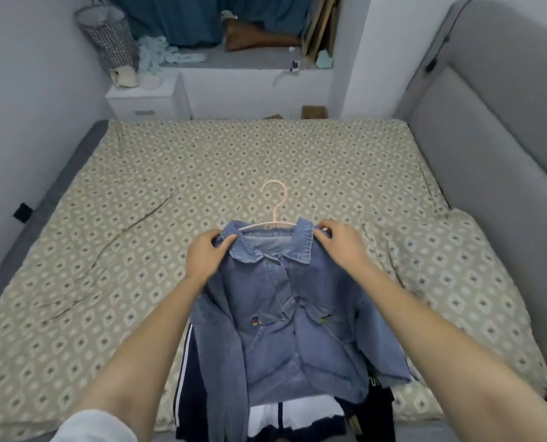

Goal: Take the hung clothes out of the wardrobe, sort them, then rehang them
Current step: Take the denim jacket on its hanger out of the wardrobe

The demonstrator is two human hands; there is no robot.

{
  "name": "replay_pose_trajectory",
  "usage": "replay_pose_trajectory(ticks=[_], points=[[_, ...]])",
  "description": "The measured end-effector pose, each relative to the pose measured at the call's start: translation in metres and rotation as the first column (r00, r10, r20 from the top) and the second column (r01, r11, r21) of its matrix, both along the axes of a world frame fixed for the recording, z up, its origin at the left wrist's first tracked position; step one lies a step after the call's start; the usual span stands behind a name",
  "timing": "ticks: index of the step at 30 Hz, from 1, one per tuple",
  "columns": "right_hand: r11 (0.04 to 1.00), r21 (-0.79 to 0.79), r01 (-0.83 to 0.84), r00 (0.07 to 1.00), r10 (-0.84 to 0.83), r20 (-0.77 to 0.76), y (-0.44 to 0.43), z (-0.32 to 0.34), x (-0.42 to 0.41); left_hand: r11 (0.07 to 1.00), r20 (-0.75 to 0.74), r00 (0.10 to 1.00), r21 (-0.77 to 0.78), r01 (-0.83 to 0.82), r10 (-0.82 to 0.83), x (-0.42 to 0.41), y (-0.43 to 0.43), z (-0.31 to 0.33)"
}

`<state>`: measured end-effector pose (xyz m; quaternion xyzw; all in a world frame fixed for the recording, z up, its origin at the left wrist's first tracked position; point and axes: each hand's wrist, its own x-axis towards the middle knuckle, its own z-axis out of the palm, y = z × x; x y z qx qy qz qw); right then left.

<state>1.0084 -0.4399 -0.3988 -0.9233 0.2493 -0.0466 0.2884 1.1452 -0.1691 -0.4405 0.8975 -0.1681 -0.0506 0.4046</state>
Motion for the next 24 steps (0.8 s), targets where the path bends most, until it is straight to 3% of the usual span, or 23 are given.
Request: replay_pose_trajectory(ticks=[4, 9, 18, 24], points=[[0.999, 0.024, 0.032, 0.995, -0.030, -0.096, -0.018, -0.050, 0.038, 0.998, -0.079, 0.996, 0.045, 0.039, -0.035, 0.041, -0.020, -0.050], [0.997, 0.023, 0.068, 0.989, -0.064, -0.135, -0.042, -0.107, 0.092, 0.997, -0.153, 0.988, 0.066, -0.027, 0.037, 0.084, -0.052, -0.109], [0.967, -0.139, -0.213, 0.903, 0.140, -0.407, -0.052, -0.196, 0.154, 0.966, -0.317, 0.941, 0.258, -0.038, 0.121, 0.122, -0.067, -0.185], [0.952, -0.163, -0.259, 0.907, 0.182, -0.379, -0.046, -0.208, 0.153, 0.974, -0.255, 0.966, 0.227, 0.017, 0.043, 0.108, -0.057, -0.198]])
